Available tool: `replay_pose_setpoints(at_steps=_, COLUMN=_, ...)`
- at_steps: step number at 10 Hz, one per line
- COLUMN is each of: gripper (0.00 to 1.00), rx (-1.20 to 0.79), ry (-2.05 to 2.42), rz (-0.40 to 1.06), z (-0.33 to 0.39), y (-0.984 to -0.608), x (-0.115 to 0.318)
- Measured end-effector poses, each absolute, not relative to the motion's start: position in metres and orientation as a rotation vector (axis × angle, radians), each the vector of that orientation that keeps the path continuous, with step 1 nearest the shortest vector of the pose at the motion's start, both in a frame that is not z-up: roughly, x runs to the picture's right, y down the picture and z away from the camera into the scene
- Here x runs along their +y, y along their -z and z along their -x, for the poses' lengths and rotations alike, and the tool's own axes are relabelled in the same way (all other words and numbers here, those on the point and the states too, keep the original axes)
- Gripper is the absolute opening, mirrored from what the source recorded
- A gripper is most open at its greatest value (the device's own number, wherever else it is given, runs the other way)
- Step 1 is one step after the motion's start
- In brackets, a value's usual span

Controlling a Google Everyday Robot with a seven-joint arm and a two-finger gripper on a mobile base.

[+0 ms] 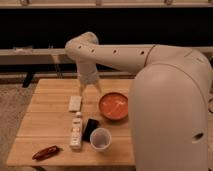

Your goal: Move the arm in a circular motion

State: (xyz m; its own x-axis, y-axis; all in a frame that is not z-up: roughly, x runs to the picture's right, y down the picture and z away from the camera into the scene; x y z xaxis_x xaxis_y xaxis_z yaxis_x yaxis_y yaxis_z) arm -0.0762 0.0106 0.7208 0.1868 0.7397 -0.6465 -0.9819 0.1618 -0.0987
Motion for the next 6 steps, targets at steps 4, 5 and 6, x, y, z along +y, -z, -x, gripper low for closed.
replay_pose_setpoints(at_steps=4, gripper=0.65, rx=0.516, ry=-1.304, rz=0.573, z=0.088, y=-0.706, x=0.02)
replay_pose_setpoints(at_steps=5, gripper=0.65, rx=0.517, ry=-1.305, rz=0.571, z=0.088, y=-0.705, x=0.02)
replay_pose_setpoints(at_steps=6, gripper=0.65, rx=0.516, ry=-1.304, rz=0.571, z=0.09, y=-0.701, x=0.021)
